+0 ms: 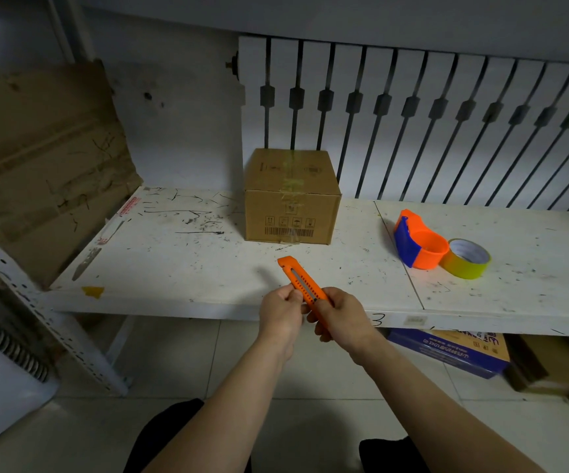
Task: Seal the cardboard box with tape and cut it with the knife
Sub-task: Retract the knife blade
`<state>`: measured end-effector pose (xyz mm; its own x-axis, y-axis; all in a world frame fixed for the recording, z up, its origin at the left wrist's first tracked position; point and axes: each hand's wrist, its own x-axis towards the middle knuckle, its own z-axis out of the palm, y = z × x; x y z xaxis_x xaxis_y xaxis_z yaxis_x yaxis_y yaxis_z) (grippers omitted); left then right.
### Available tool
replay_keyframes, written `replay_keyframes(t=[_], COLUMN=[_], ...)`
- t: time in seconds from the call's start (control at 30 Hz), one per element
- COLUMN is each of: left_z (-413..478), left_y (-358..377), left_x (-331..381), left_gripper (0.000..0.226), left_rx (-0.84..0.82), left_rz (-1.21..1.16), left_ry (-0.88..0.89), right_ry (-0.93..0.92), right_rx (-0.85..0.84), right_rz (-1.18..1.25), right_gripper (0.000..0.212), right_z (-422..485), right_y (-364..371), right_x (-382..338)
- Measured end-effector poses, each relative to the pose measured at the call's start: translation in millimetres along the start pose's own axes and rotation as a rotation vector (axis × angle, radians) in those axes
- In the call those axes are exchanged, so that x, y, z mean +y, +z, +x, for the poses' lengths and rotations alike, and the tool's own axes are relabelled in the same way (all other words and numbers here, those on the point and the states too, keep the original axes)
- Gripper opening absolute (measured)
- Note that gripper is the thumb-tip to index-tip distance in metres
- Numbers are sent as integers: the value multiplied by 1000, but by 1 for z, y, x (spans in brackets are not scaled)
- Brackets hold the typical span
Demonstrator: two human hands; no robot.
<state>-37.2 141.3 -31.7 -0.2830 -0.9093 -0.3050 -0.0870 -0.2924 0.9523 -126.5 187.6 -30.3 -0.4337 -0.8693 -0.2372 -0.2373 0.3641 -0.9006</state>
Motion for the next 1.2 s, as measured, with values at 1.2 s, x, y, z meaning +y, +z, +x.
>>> replay_keyframes(t=[1.2], left_z=[146], left_y=[71], left_x=[9], left_gripper=[20], left_rx=[-55], left_rz=[584], left_ry=[234], right_ry=[66], right_rx=[470], right_rz=[-741], right_gripper=[55], right_z=[177], right_y=[-97], right_x=[50])
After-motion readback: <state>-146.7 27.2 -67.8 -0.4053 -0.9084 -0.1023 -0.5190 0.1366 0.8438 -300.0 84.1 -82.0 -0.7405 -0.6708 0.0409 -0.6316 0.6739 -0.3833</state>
